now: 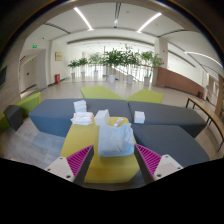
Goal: Fold towel
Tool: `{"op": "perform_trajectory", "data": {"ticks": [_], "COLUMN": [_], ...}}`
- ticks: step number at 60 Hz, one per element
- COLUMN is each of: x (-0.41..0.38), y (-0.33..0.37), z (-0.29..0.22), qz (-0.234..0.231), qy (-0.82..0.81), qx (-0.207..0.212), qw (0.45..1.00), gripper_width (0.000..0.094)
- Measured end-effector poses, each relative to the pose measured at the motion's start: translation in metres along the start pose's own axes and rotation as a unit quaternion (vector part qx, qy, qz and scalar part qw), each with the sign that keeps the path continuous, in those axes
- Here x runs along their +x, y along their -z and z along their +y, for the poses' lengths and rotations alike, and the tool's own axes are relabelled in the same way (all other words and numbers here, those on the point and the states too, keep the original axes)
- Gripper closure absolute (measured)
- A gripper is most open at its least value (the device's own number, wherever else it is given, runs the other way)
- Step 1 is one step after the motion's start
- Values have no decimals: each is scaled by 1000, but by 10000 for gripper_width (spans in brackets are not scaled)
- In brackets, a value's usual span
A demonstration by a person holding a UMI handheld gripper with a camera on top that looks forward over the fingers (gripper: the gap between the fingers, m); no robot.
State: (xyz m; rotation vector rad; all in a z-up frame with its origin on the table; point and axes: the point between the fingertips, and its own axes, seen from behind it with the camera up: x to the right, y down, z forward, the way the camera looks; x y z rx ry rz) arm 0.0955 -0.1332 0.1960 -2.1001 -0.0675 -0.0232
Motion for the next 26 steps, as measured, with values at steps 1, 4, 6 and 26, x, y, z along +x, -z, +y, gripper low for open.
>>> {"op": "perform_trajectory", "data": {"ticks": [1, 4, 6, 26], "x": [-2, -5, -5, 21], "y": [4, 13, 19, 7], "z": [0, 1, 2, 23], "qz": [-1, -7, -12, -9], "qy": [2, -1, -3, -7], "qx": [2, 8, 12, 15], "qw": [1000, 1000, 1000, 1000], "gripper_width": [90, 92, 91, 94]}}
